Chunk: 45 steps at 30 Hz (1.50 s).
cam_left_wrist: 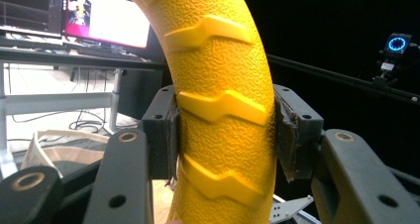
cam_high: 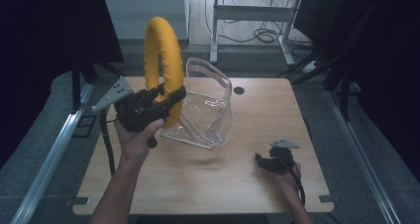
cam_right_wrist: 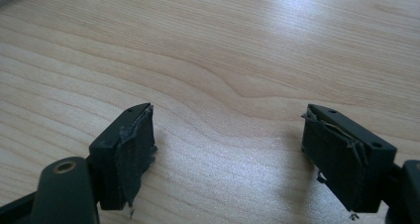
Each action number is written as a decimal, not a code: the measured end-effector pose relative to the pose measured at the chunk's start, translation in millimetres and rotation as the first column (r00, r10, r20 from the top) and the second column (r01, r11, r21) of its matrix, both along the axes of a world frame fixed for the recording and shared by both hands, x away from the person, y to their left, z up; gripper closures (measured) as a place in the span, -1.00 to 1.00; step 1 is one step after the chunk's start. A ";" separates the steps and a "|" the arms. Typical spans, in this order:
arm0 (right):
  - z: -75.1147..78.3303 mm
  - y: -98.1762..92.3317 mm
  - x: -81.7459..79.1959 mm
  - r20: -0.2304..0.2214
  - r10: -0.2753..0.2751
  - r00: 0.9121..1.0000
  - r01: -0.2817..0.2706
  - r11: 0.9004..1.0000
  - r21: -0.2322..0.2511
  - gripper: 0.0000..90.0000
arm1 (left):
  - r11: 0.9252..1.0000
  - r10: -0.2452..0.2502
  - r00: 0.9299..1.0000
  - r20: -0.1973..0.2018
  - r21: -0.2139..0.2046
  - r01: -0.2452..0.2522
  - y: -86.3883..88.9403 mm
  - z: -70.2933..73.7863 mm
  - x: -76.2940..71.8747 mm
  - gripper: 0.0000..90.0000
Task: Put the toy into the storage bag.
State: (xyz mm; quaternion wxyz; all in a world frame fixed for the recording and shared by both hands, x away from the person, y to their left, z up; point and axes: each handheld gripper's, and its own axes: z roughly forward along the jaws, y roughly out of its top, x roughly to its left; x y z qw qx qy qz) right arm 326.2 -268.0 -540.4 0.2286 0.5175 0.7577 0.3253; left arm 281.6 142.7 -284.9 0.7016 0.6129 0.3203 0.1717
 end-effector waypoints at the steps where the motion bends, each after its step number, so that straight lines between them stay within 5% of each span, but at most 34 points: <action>1: 0.0 0.0 0.0 0.000 0.000 1.000 0.000 1.000 0.000 -0.54 | 1.000 -0.001 1.000 0.001 -0.004 0.001 -1.8 1.0 0.0 0.13; 15: 0.0 0.0 0.1 0.002 -0.001 1.000 0.001 1.000 -0.001 -0.54 | 0.999 -0.028 0.999 0.039 0.025 0.027 -29.5 18.4 -0.6 0.13; 25: 0.1 -0.1 0.0 0.001 0.000 1.000 0.000 1.000 -0.001 -0.54 | 0.995 -0.091 0.995 0.039 0.033 0.090 -66.3 25.5 7.3 0.13; 45: -0.1 0.0 0.0 0.002 0.000 1.000 0.000 1.000 0.000 -0.53 | 0.990 -0.141 0.990 -0.015 0.024 0.142 -107.7 8.1 30.6 0.13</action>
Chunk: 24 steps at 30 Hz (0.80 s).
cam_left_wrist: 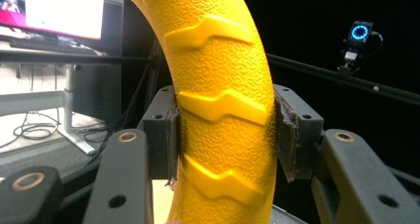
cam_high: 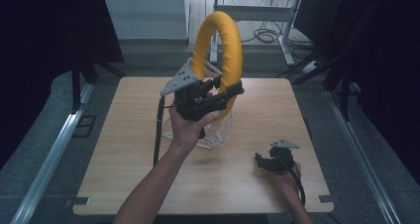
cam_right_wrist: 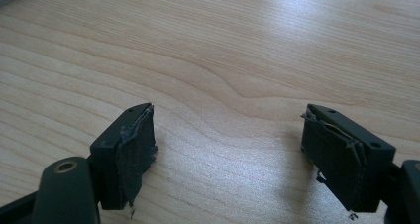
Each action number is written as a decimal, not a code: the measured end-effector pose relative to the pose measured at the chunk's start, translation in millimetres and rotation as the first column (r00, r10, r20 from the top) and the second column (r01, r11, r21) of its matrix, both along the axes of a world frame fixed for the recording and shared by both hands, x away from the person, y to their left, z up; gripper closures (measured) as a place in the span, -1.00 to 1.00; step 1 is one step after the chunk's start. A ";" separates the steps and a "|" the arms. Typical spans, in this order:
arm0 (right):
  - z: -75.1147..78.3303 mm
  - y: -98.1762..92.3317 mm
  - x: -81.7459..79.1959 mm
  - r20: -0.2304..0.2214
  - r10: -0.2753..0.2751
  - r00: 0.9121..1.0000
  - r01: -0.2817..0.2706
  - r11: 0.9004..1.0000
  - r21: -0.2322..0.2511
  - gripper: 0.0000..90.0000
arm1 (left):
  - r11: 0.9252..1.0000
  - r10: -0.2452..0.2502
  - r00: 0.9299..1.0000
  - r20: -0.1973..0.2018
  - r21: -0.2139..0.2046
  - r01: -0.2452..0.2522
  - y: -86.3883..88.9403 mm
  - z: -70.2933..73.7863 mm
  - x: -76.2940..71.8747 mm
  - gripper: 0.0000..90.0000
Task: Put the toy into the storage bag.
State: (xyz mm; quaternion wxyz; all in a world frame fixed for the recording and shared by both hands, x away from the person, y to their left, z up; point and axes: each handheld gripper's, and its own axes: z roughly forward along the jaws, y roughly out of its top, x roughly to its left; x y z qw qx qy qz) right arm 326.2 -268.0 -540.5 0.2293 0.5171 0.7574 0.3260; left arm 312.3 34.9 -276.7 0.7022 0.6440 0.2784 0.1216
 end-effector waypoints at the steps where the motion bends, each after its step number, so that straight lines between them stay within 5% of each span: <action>1: 0.0 -0.1 0.0 0.001 0.000 1.000 0.000 1.000 -0.001 -0.53 | 1.000 -0.002 1.000 -0.005 0.001 0.002 -1.9 -1.7 1.7 0.13; 12: 0.0 -0.2 0.1 0.002 0.000 1.000 0.000 1.000 -0.002 -0.53 | 0.999 0.034 0.997 -0.075 0.000 -0.034 -6.0 -34.3 21.6 0.13; 24: 0.0 -0.1 -0.1 0.000 0.001 1.000 -0.001 1.000 0.002 -0.52 | 0.997 0.074 0.980 -0.184 -0.012 -0.078 6.1 -77.0 41.7 0.13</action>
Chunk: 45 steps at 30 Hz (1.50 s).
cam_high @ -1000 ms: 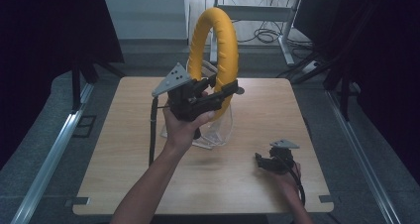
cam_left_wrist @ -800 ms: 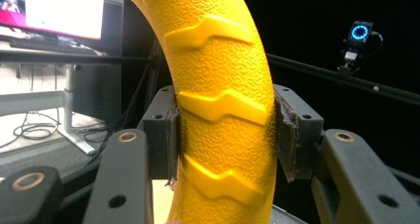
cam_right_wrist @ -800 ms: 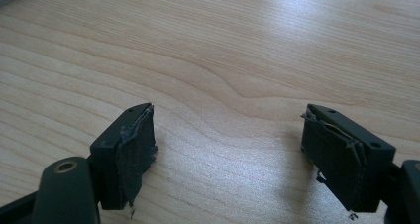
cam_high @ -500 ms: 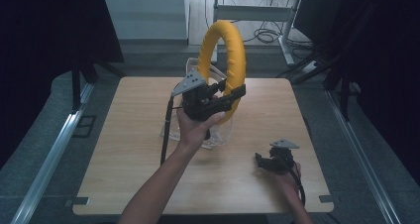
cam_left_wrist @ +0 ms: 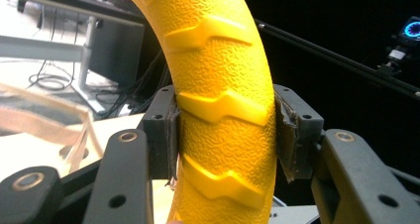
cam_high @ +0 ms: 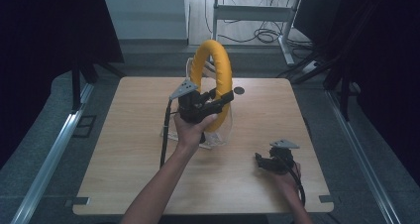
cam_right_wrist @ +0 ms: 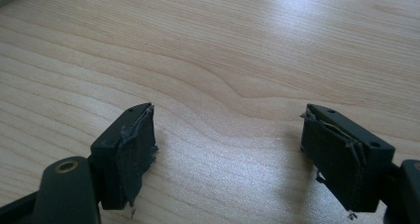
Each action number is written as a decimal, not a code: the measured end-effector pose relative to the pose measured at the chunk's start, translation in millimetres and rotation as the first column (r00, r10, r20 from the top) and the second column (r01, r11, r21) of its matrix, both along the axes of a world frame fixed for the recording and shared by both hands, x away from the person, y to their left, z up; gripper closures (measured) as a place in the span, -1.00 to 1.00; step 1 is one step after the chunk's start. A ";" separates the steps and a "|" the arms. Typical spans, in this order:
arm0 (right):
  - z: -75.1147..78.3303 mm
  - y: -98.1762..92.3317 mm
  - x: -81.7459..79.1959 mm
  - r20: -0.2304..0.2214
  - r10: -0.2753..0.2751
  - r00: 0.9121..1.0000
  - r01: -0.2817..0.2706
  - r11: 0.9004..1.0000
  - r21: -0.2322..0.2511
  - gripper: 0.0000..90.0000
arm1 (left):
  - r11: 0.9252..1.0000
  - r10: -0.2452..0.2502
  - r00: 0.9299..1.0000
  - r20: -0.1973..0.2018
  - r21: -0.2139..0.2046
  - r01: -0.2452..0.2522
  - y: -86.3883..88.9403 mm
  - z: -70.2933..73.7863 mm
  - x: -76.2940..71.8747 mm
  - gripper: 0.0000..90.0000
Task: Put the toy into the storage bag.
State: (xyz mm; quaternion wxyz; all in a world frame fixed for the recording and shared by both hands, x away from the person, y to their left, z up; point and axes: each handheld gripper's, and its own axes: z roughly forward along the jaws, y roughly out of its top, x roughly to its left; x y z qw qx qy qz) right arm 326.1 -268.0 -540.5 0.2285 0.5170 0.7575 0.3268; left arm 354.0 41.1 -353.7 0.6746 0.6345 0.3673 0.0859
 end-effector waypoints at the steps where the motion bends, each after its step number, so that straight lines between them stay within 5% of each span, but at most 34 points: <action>1: 0.1 -0.1 0.0 -0.001 0.000 1.000 0.000 1.000 -0.001 -0.52 | 1.000 0.004 1.000 -0.010 -0.002 -0.004 0.8 -3.7 1.5 0.13; 16: 0.0 0.0 0.0 -0.001 -0.001 1.000 0.001 1.000 0.000 -0.52 | 0.999 0.034 0.989 -0.144 -0.019 -0.037 15.5 -47.2 20.6 0.13; 25: 0.0 0.0 0.0 -0.001 -0.001 1.000 0.001 1.000 0.000 -0.52 | 0.999 0.026 0.990 -0.139 -0.022 -0.030 15.7 -50.5 20.1 0.12; 32: 0.2 0.0 0.0 -0.002 -0.001 1.000 0.001 1.000 -0.001 -0.52 | 0.998 0.058 0.991 -0.124 0.033 -0.054 15.8 -45.1 19.1 -0.10; 39: 0.2 0.1 -0.1 -0.003 0.000 1.000 0.000 1.000 0.001 -0.52 | 0.999 0.051 0.992 -0.115 0.023 -0.049 34.4 -41.6 9.6 -0.22; 45: 0.3 0.3 -0.2 -0.003 -0.004 1.000 0.004 1.000 0.003 -0.52 | 0.994 0.068 0.992 -0.102 0.091 -0.059 58.8 -44.9 -3.9 -0.21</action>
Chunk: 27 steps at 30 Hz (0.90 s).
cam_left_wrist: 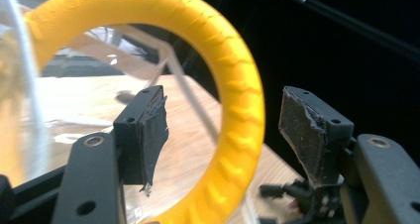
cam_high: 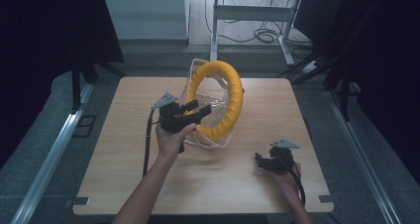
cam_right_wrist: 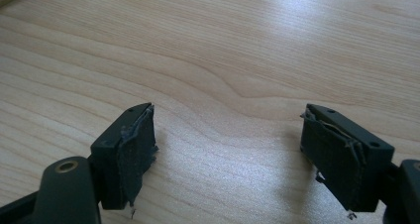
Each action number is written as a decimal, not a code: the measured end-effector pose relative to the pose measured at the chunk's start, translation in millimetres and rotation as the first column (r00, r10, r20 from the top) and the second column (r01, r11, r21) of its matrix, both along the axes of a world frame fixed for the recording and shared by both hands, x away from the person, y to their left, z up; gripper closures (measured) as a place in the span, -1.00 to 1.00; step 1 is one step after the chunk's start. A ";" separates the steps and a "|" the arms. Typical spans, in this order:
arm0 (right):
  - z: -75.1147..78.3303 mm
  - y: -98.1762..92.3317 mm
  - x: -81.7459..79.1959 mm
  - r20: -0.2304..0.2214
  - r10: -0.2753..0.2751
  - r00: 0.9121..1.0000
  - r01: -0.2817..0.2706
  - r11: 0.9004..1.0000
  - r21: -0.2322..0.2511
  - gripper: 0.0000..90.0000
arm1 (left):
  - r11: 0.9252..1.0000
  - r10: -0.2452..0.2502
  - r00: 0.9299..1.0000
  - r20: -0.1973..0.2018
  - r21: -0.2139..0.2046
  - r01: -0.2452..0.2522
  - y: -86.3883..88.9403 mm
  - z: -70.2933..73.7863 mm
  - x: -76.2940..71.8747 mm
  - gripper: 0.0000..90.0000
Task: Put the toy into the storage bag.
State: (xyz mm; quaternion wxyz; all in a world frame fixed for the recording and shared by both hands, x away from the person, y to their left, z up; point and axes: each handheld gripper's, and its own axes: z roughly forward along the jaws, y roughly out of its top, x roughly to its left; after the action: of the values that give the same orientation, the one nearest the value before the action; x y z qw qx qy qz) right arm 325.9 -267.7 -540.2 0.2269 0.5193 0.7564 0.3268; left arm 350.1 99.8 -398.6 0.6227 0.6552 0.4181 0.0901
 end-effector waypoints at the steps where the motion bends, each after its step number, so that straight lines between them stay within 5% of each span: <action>1: 0.1 0.0 -0.1 -0.001 -0.001 1.000 0.001 1.000 -0.001 -0.52 | 1.000 0.003 1.000 0.000 0.011 -0.003 5.1 -1.4 -2.0 -0.22; 14: 0.1 -0.1 0.0 0.000 -0.005 1.000 0.005 1.000 -0.002 -0.52 | 0.991 0.033 0.999 -0.009 0.128 -0.032 53.8 -25.7 -24.4 -0.22; 27: 0.0 -0.2 0.0 0.001 -0.005 1.000 0.005 1.000 -0.004 -0.51 | 0.970 0.005 1.000 -0.030 0.241 0.003 71.1 -47.0 -49.8 -0.25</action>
State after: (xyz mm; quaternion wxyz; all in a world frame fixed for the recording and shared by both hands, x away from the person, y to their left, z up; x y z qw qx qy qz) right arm 325.9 -267.9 -540.2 0.2290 0.5205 0.7557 0.3249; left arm 300.3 170.9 -445.7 0.5319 0.7272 0.4138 0.1305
